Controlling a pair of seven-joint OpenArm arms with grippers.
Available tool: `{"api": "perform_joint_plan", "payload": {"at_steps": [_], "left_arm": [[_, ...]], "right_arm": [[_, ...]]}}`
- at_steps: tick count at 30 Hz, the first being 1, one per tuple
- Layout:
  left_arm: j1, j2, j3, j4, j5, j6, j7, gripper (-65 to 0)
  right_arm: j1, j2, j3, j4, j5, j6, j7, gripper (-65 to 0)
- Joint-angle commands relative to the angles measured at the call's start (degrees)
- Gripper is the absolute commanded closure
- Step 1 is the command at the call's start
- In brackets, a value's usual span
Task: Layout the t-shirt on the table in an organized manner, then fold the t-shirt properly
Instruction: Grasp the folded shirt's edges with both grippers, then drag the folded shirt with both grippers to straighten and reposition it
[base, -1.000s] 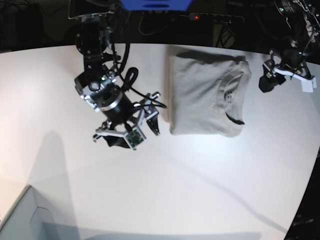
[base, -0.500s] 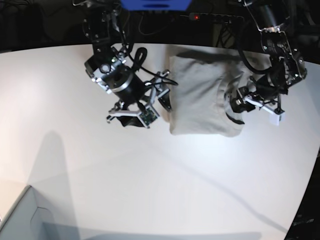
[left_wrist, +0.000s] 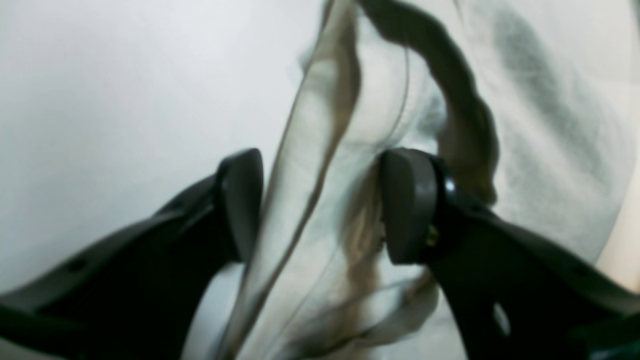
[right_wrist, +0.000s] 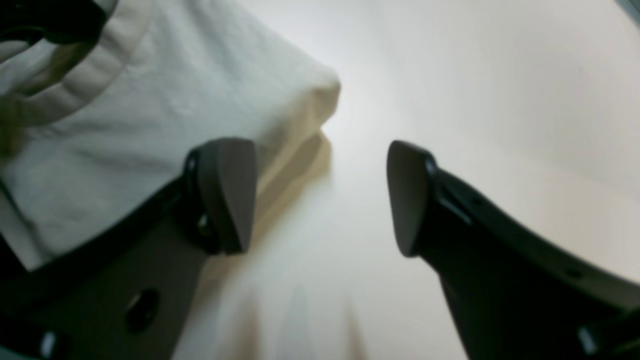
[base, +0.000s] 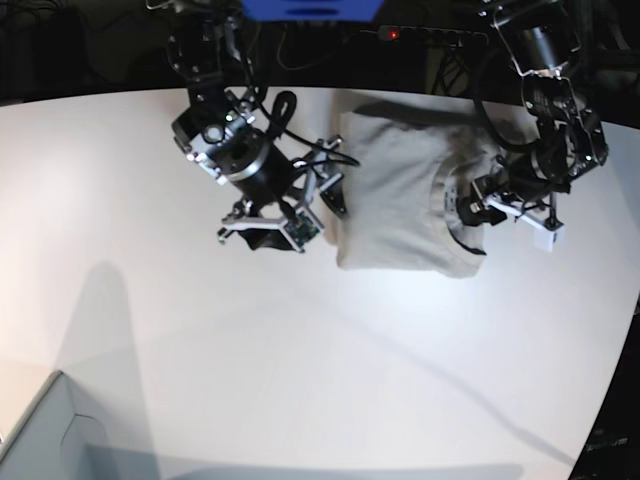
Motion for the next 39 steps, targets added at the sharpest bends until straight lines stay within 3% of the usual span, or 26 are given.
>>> {"api": "perform_joint_plan", "payload": {"at_steps": [1, 6, 16, 21, 23, 27, 28, 35, 39], "left_arm": [[-0.4, -0.3, 1.1, 0.2, 2.6, 0.4, 1.0, -36.8], [-0.1, -0.3, 3.3, 0.2, 4.5, 0.4, 0.9, -35.0], [0.1, -0.3, 3.3, 0.1, 5.2, 0.4, 0.9, 0.0], [0.2, -0.3, 3.3, 0.1, 5.2, 0.4, 0.9, 0.0], [0.2, -0.3, 3.3, 0.1, 5.2, 0.4, 0.9, 0.0], [0.3, -1.3, 3.4, -0.1, 5.1, 0.4, 0.9, 0.0], [0.3, -1.6, 3.4, -0.6, 4.8, 0.4, 0.9, 0.0], [0.2, -2.7, 3.3, -3.9, 4.6, 0.4, 0.8, 0.0], [0.4, -2.7, 3.3, -3.9, 5.1, 0.4, -2.5, 0.0]], "right_arm": [[0.5, -0.5, -0.6, 1.2, 0.9, 0.3, 1.6, -38.5], [0.5, -0.6, -1.6, 1.2, 0.9, 0.2, 1.6, -38.5], [1.2, -0.6, -5.7, 1.0, 0.9, 0.2, 1.6, -38.5], [3.9, -0.6, -8.8, -1.2, 2.2, 0.2, 1.8, -34.4], [6.3, -0.6, -8.8, -3.5, 4.3, 0.2, 1.7, -26.5], [10.5, -0.6, -8.7, -8.4, 9.0, 0.2, 1.7, -1.8], [11.4, -0.6, -8.7, -9.4, 9.6, 0.2, 1.7, 0.0], [16.6, -0.6, -8.7, -21.1, 9.8, 0.3, 2.2, 0.0], [19.6, -0.6, -8.7, -31.7, 9.8, 0.3, 8.4, 0.0]]}}
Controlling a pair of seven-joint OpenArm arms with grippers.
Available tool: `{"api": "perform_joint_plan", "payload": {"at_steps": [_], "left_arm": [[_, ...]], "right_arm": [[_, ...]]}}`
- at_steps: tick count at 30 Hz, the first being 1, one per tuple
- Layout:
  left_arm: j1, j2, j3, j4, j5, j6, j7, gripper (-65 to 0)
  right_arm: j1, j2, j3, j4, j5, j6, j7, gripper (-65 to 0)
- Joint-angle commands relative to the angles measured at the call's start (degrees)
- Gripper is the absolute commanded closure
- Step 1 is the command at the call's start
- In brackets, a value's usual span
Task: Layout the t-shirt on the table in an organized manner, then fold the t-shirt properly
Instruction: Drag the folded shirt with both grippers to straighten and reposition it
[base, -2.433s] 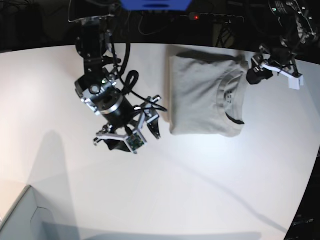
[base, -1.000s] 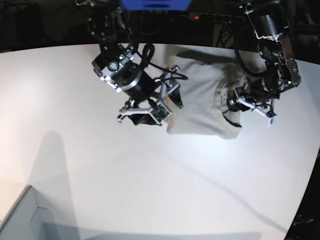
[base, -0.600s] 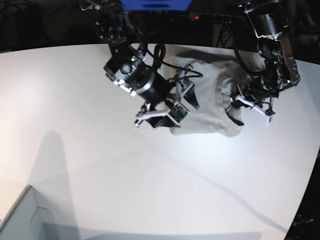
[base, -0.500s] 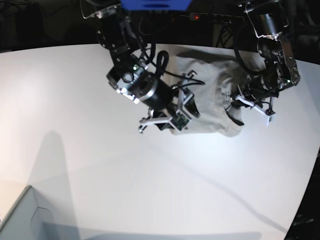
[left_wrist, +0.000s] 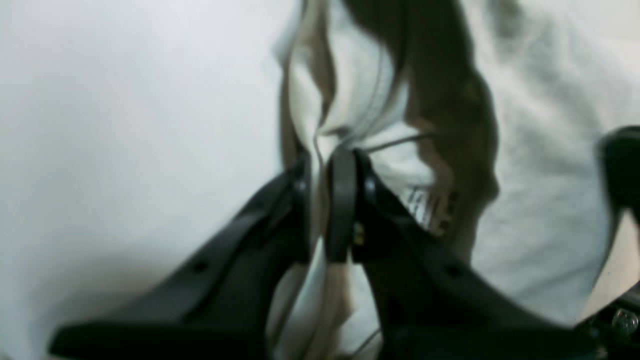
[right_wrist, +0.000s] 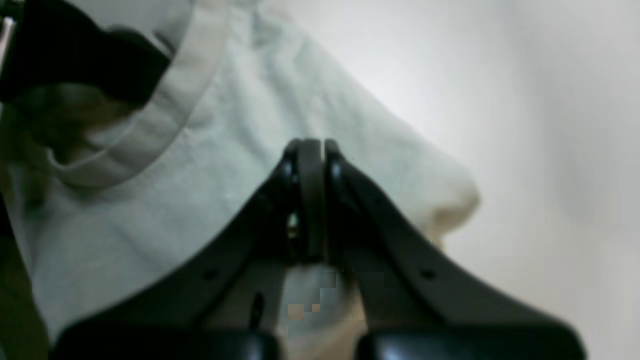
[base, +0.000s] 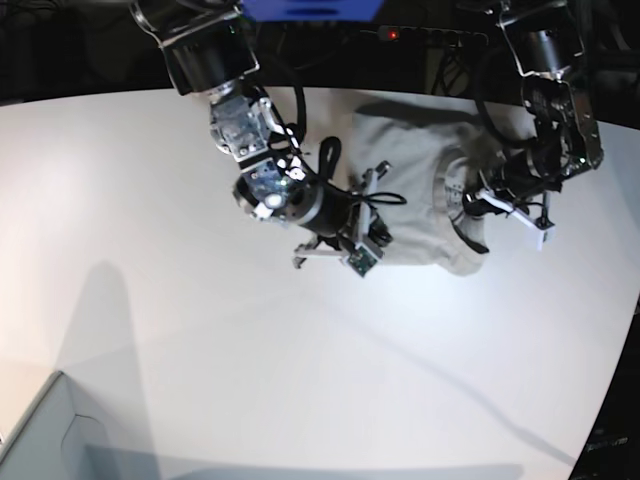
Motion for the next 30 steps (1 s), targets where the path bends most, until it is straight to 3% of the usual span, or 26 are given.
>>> {"api": "perform_joint_plan", "payload": {"at_steps": [1, 8, 13, 19, 30], "left_arm": [[0.3, -0.6, -0.1, -0.1, 3.9, 1.6, 0.7, 0.0], [0.9, -0.6, 0.0, -0.1, 3.5, 1.6, 0.1, 0.0], [0.8, -0.4, 0.2, -0.1, 3.4, 1.6, 0.1, 0.0], [0.4, -0.4, 0.2, -0.1, 3.6, 1.6, 0.1, 0.0], [-1.1, -0.6, 0.3, -0.1, 3.9, 1.6, 0.1, 0.0]], "right_arm": [[1.3, -0.6, 0.3, -1.3, 0.6, 0.3, 2.3, 0.0], [3.2, -0.6, 8.2, -10.7, 0.6, 0.3, 10.9, 0.0], [-1.0, -0.6, 12.2, -0.2, 0.5, 0.3, 10.9, 0.0], [-10.0, -0.6, 11.4, 15.2, 0.6, 0.3, 10.8, 0.0], [-14.0, -0.6, 6.8, 3.4, 0.6, 0.3, 11.3, 0.0]]}}
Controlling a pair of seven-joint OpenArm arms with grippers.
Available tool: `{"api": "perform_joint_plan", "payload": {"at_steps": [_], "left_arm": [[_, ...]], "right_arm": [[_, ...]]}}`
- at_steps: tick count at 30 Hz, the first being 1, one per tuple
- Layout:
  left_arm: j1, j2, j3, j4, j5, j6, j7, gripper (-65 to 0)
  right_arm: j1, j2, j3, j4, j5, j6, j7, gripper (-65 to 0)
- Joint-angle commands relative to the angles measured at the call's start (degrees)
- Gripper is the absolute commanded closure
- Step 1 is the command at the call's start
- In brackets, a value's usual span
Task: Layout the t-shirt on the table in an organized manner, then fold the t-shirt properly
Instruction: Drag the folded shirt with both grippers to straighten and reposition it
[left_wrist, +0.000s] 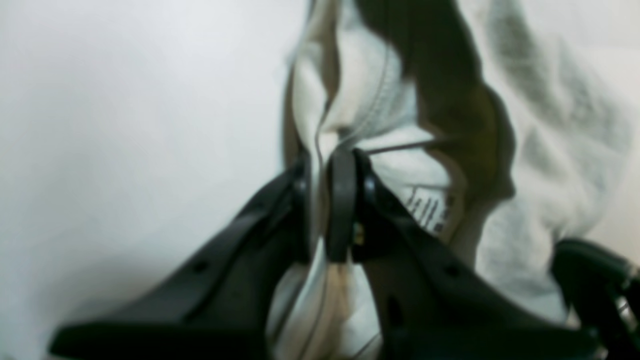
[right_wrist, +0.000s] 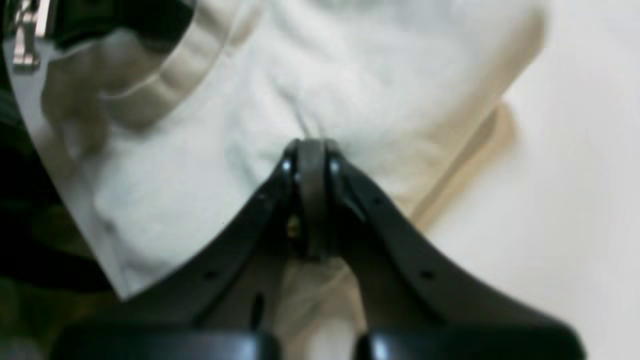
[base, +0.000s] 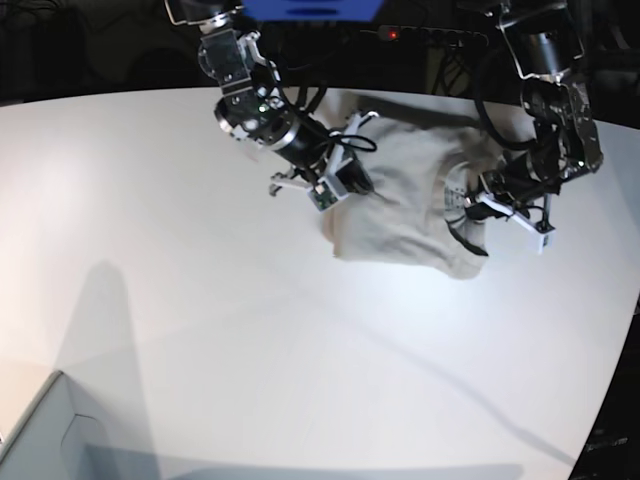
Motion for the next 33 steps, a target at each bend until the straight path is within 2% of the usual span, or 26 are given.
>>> {"api": "perform_joint_plan", "payload": {"at_steps": [1, 6, 10, 15, 18, 25, 30, 33], "left_arm": [[-0.4, -0.6, -0.1, 0.1, 2.3, 1.7, 1.0, 0.0], [-0.9, -0.6, 0.0, 0.1, 2.3, 1.7, 1.0, 0.0], [-2.6, -0.6, 0.3, 0.1, 2.4, 1.7, 1.0, 0.0], [-7.3, -2.1, 8.3, -4.5, 2.4, 1.7, 0.9, 0.0], [-12.5, -3.9, 18.1, -11.6, 2.4, 1.7, -2.9, 0.0], [-25.9, -4.5, 50.3, -25.7, 2.4, 1.7, -21.9, 0.0], [-35.1, 0.0, 74.4, -29.5, 2.4, 1.7, -32.3, 0.0], [-38.7, 4.4, 84.6, -31.7, 2.4, 1.7, -35.8, 0.0]], "right_arm": [[0.4, -0.4, -0.2, -0.3, 0.4, 0.5, 0.6, 0.0], [-1.5, -0.4, -0.1, 2.2, 0.4, 0.5, 0.6, 0.0], [-6.7, 0.6, -0.1, 15.3, 0.4, 0.5, 0.6, 0.0], [-10.1, 4.1, 1.7, 25.3, 0.4, 0.5, 0.1, 0.0], [-10.7, 4.9, 6.1, 26.4, 0.4, 0.5, 0.1, 0.0], [-10.8, 5.0, 18.8, 26.7, 0.4, 0.5, 0.4, 0.0], [-11.8, 5.0, 25.8, 26.8, 0.3, 0.5, 0.5, 0.0], [-12.2, 5.0, 28.8, 26.8, 0.3, 0.5, 0.5, 0.0]]}}
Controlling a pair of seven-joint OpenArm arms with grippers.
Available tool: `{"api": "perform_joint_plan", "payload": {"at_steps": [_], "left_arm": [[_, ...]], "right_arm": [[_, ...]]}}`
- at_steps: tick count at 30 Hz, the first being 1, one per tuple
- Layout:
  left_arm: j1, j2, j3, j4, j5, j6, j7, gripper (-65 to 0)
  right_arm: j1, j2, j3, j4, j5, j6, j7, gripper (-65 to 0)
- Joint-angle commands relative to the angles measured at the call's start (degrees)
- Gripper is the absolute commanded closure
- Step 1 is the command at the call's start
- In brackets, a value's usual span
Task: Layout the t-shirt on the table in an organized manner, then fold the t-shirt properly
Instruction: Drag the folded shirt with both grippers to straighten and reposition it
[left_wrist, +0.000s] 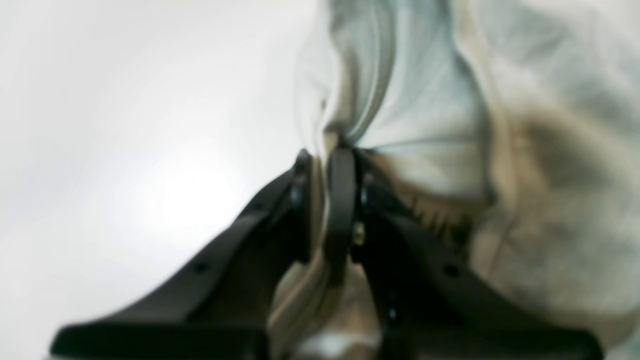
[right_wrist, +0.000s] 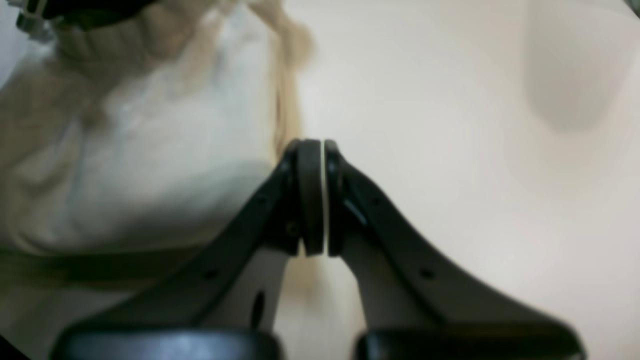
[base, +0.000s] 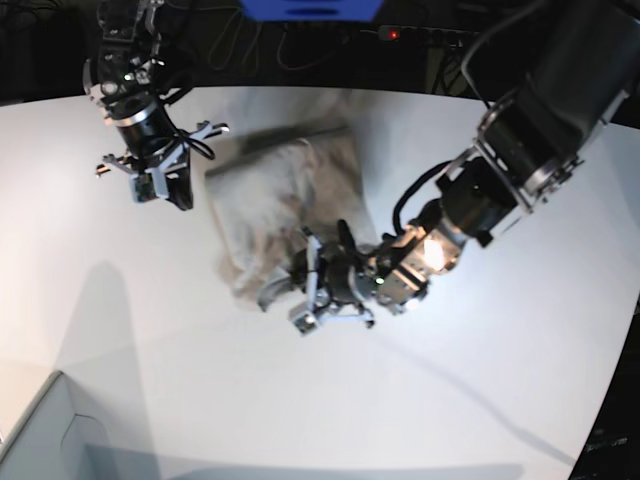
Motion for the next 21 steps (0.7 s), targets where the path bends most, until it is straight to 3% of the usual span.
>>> {"api": "perform_joint_plan", "payload": {"at_steps": [1, 7, 9, 15, 18, 21], "left_arm": [[-3.0, 1.8, 1.3, 0.1, -0.7, 0.0, -2.0, 0.0], [-6.5, 10.1, 7.6, -7.2, -0.7, 0.0, -5.2, 0.0], [-6.9, 11.3, 7.5, -9.2, -0.7, 0.0, -5.2, 0.0], [-7.1, 10.7, 7.3, -10.4, -0.7, 0.2, -4.8, 0.0], [-6.8, 8.0, 7.2, -9.9, -1.1, 0.1, -5.1, 0.0], [-5.9, 7.7, 7.2, -9.9, -0.8, 0.1, -5.1, 0.0]], "right_arm": [[-0.1, 0.1, 1.4, 1.2, 0.8, 0.3, 1.8, 0.0], [-1.9, 0.0, 5.3, 3.3, 0.8, 0.3, 1.8, 0.0], [-2.1, 0.0, 5.8, 4.4, 0.8, 0.3, 1.8, 0.0], [-2.3, 0.1, 5.8, 5.5, 0.8, 0.3, 1.7, 0.0], [-2.3, -0.2, 5.6, 5.5, 0.8, 0.3, 1.7, 0.0], [-2.3, -0.3, 5.5, 5.5, 0.8, 0.3, 1.7, 0.0]]}}
